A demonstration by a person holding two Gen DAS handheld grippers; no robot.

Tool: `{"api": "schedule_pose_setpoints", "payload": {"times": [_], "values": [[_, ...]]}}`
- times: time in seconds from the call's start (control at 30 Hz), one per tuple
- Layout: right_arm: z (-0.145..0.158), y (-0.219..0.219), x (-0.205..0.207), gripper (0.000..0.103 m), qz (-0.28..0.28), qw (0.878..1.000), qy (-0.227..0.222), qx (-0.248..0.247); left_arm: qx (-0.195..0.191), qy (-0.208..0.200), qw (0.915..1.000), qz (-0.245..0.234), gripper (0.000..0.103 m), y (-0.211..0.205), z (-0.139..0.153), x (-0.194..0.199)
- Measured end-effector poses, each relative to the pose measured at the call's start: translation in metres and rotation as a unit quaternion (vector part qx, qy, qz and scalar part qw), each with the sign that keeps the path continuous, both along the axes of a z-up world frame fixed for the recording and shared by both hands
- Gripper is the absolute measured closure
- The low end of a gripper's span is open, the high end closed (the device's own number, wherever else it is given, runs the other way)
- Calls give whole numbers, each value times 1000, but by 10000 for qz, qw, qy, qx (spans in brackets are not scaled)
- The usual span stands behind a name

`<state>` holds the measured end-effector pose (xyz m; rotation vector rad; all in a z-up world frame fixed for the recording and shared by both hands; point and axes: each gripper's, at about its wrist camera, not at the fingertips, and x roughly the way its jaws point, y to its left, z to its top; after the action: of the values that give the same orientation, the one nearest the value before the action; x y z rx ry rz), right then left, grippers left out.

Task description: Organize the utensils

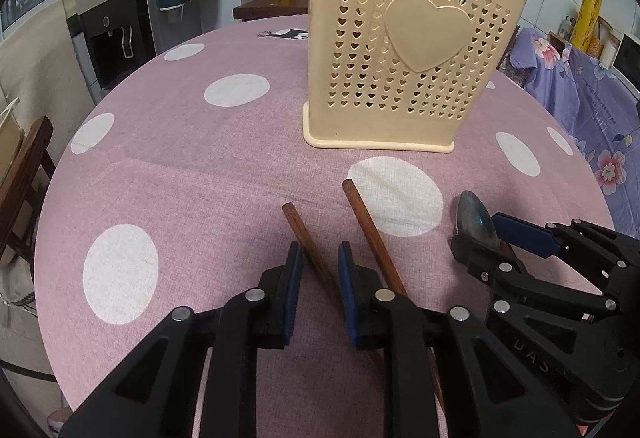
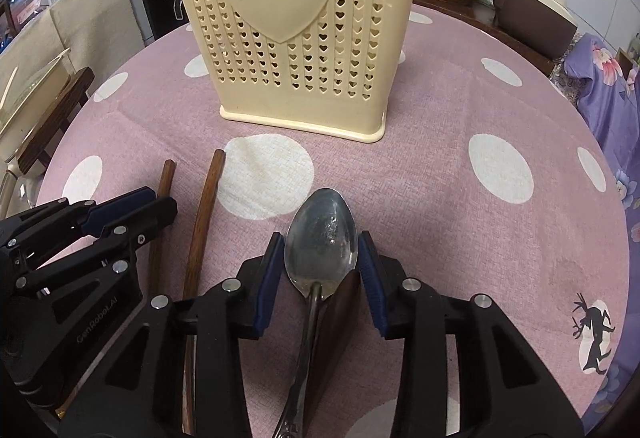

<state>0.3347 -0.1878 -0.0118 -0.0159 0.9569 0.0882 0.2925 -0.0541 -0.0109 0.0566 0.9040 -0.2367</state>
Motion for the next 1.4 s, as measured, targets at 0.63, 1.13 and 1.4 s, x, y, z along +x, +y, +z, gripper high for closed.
{"api": "schedule_pose_setpoints", "payload": {"times": [0.63,1.13,1.4], "values": [[26,-24,-6,65,-102,9958,-514,755,-560,-299,9980,40,94,8,24,-3],[83,-35,-35,65,-112,9867,-1339,917,-577,-964,9937,-30,102,10,74,-10],[74,-37,-37,65,-171,9879,-1294,840,-371,-319,9988,15,78,4,28,-12]]}}
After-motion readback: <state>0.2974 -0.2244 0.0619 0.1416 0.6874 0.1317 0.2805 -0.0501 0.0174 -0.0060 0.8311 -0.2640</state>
